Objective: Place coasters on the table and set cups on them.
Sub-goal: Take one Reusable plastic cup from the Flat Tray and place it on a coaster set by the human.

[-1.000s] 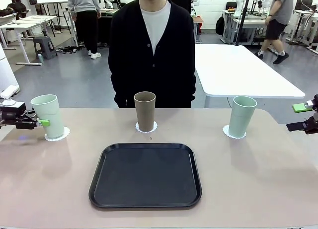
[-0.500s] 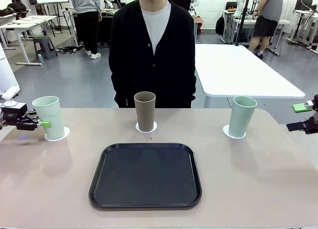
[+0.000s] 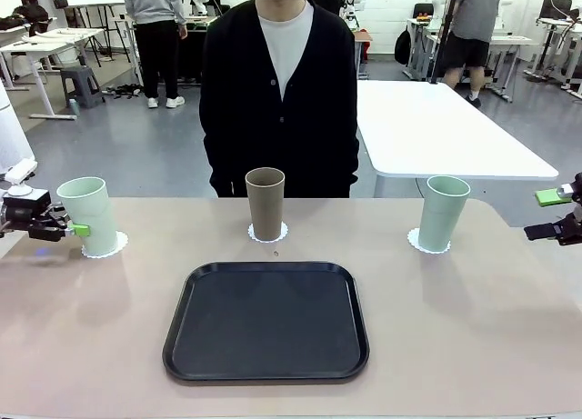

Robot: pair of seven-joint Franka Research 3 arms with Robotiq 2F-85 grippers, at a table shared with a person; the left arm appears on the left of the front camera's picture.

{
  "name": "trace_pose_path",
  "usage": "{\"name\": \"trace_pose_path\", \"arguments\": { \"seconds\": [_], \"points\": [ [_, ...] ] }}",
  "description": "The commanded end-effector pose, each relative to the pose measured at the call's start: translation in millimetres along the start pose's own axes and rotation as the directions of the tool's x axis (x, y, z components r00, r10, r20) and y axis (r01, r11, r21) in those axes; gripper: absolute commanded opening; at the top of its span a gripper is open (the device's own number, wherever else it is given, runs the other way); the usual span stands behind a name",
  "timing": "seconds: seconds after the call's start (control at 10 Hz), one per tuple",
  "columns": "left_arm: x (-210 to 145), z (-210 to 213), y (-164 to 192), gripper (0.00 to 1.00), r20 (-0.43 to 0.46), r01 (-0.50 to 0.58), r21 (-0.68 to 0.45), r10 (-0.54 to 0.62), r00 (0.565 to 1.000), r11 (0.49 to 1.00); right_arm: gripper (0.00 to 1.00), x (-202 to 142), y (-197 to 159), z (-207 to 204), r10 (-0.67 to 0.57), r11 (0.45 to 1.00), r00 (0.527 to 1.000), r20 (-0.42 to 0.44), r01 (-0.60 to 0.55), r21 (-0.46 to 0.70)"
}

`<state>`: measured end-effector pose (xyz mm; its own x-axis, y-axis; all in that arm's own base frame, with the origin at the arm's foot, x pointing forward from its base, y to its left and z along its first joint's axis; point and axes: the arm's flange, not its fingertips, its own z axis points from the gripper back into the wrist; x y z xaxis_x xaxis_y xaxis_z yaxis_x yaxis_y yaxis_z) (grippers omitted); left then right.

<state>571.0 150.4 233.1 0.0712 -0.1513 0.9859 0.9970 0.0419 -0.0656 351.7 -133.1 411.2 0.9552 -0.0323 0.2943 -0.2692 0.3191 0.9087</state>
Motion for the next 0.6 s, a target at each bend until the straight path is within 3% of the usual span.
{"name": "trace_pose_path", "arguments": {
  "seconds": [0.0,0.5],
  "points": [
    [-0.9,5.6,1.7,1.00,-0.028,0.040,-0.017,-0.040,0.999,0.999,1.00,0.7,0.1,-1.5,0.015,1.000,1.000,0.012,-0.015,0.020],
    [1.5,10.9,-0.9,1.00,-0.050,0.055,-0.029,-0.056,0.997,0.998,1.00,0.7,0.1,-1.5,0.015,1.000,1.000,0.012,-0.015,0.020]
  ]
}}
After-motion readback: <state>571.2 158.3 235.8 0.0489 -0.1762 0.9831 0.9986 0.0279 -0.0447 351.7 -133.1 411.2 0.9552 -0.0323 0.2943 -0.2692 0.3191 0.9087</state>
